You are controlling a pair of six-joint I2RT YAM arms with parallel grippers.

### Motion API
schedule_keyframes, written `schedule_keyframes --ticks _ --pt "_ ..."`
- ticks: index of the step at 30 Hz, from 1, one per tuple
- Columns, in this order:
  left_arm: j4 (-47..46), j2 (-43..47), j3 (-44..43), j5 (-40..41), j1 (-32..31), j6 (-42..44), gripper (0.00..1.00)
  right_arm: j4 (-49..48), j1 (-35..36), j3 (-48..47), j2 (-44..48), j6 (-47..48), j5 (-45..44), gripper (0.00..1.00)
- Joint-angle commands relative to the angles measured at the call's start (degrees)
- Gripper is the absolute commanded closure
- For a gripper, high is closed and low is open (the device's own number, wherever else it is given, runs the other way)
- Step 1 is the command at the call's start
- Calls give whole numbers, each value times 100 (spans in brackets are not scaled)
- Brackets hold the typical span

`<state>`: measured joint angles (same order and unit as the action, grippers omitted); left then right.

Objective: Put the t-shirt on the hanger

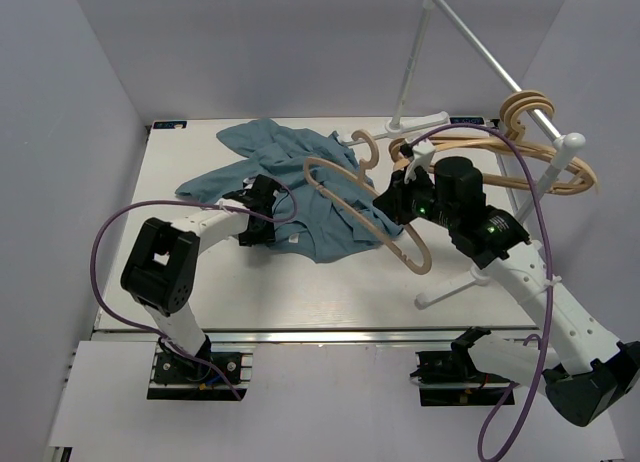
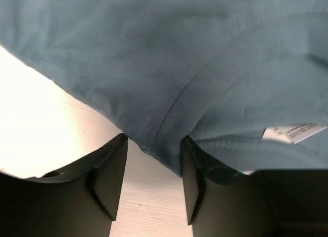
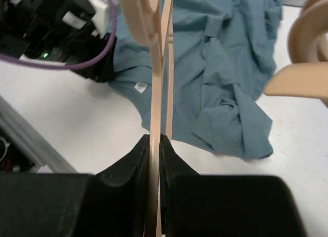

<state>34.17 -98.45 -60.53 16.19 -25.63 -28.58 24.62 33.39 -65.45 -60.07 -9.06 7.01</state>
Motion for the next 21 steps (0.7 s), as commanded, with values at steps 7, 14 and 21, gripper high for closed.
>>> schedule_keyframes --ticks 7,14,21 --pt "81 265 -407 596 5 -254 73 -107 28 656 180 475 1154 100" --pt "203 195 -451 535 5 -315 100 -756 45 1297 242 748 2103 100" --pt "248 801 -266 465 5 -289 100 -1240 115 1403 -74 1089 2068 100"
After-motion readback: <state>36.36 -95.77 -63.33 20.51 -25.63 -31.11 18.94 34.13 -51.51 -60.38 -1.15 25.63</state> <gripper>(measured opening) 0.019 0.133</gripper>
